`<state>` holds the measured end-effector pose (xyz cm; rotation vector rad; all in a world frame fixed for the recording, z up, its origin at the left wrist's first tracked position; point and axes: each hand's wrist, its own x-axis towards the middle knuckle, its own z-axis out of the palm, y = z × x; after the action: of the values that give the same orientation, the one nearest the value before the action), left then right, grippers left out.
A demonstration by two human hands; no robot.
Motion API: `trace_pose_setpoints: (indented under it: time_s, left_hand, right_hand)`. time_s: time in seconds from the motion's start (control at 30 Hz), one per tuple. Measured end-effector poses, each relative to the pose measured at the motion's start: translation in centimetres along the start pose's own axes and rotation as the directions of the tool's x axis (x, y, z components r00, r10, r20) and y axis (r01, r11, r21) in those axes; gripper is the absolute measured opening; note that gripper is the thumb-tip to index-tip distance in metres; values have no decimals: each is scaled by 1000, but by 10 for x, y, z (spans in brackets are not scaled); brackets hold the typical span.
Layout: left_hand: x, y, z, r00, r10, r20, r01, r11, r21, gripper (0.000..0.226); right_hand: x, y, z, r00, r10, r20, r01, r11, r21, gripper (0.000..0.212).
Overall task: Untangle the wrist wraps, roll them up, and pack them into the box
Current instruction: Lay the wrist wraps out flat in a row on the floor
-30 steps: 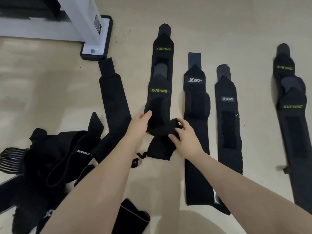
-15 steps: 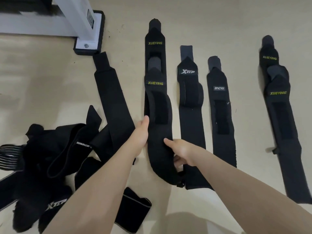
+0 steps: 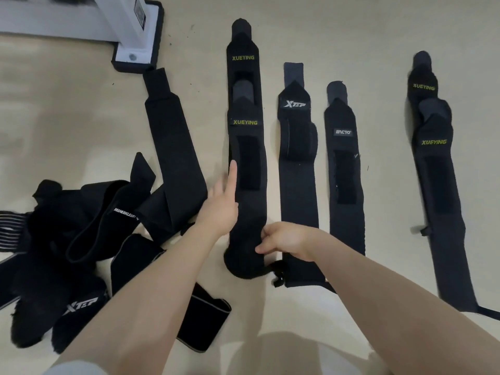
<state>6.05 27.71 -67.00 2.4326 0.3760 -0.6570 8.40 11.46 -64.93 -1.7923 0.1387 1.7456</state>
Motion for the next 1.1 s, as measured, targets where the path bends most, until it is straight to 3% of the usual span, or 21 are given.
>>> trace_pose_setpoints:
  time_s: [0.07,0.13,0.2,0.27,0.33,0.4,0.47,0.53,0.6,0.67,0.77,0.83,0.9,0.97,1.03,1.1]
  left_hand:
    - [1,-6,6,996,72,-52,-60,976,210,90]
    - [2,-11,10,993,111,-28,-92,920,381,81]
    - [3,-13,12,998,46,41,-59,905,422,73]
    - [4,-11,10,994,-5,113,-43,910,412,70]
    - [2,-9,4,988,-9,154,-51,922,383,63]
    - [-8,-10,-9,992,74,98,-108,905,412,56]
    - [-28,-23,-18,975,219,-19,-182,850,494,52]
    - [-51,-48,-23,946,316,-65,-240,823,515,51]
    - [-78,-77,-30,924,366,-106,-264,817,513,51]
    - [-101,-110,-33,920,335,-203,-192,838,511,50]
    - [-135,-143,-35,963,99,-250,-6,936,351,40]
    - [-154,-159,-32,977,-94,-193,128,976,177,41]
    - [-169,-167,-31,961,-276,-21,274,959,-68,46]
    - [-178,-172,-30,940,-332,81,342,914,-216,49]
    - [-181,-176,-34,952,-304,-32,293,937,-191,44]
    - [-179,-176,-41,929,-199,-313,208,978,-7,36]
  right_hand:
    - [1,2,2,999,25,-20,-19,974,226,32]
    - [-3,10,9,994,76,77,-104,871,481,33]
    - [-7,19,24,976,199,87,-215,826,521,30]
    - [-10,24,37,950,302,-75,-270,920,285,34]
    - [-17,19,46,931,238,-278,-279,953,-121,33]
    - [-24,12,52,884,12,-467,-259,845,-469,26]
    - [-26,2,57,812,-263,-521,-136,782,-608,23]
    - [-24,-12,66,812,-403,-422,62,778,-625,21]
    - [-16,-23,81,862,-416,-290,192,797,-572,24]
    - [-4,-29,104,908,-376,-185,216,798,-563,29]
    - [13,-20,145,946,-314,-81,200,762,-616,41]
    - [19,-10,168,958,-278,-64,180,762,-622,51]
    - [22,-4,184,956,-274,-101,148,753,-641,39]
    - [21,-8,192,948,-298,-114,144,718,-681,23]
    - [16,-22,190,918,-368,-148,166,695,-700,20]
    - [6,-45,181,851,-456,-261,198,738,-645,14]
